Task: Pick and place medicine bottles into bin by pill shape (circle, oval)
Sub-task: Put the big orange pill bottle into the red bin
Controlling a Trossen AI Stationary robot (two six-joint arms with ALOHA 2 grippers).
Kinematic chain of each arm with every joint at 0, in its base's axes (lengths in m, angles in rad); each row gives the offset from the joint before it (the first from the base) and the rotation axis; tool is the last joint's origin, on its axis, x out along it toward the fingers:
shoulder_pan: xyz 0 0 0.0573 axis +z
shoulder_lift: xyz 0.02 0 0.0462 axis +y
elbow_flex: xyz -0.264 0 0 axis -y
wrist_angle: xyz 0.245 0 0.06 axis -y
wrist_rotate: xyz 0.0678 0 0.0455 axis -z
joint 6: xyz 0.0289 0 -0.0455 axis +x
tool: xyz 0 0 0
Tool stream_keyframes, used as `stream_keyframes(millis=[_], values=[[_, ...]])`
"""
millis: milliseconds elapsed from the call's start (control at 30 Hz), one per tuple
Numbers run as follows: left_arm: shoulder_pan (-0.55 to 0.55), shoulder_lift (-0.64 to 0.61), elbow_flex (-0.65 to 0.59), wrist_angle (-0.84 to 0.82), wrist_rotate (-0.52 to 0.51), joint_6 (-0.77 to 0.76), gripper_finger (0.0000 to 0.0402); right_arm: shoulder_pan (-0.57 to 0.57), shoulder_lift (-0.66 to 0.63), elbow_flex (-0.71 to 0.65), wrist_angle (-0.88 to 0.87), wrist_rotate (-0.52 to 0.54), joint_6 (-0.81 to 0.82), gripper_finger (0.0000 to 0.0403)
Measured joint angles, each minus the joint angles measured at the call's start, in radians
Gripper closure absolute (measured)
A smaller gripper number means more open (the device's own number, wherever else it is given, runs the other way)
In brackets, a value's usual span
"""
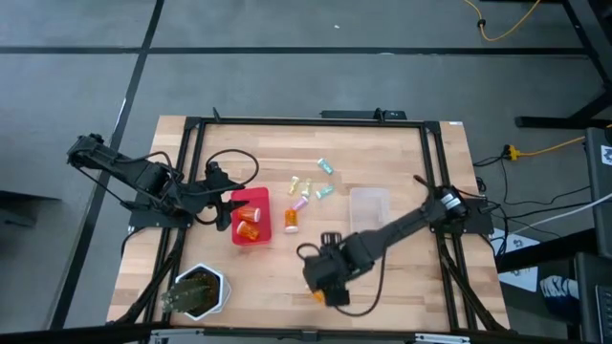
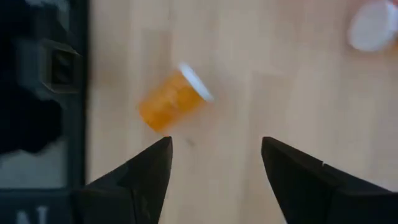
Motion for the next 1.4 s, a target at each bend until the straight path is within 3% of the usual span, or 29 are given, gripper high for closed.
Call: stream_keyframes(millis=[267, 633, 1033, 1400], values=[[0.0, 0.0, 0.0, 0.0, 0.0, 0.002, 0.019, 0.061, 0.0, -0.12, 0.251, 0.024, 0.237, 0.0155], [0.0, 0.001, 0.0, 0.0, 0.0, 0.003, 0.019, 0.096, 0.001, -0.329, 0.422, 0.139, 0.617, 0.0155], [0.0, 0.001, 0.0, 0.0, 0.0, 0.003, 0.019, 0.13, 0.006, -0.369, 0.509, 0.229, 0.701, 0.0155], [0.0, 0.001, 0.0, 0.0, 0.0, 0.002, 0.019, 0.13, 0.095, -0.37, 0.545, 0.233, 0.698, 0.0155]])
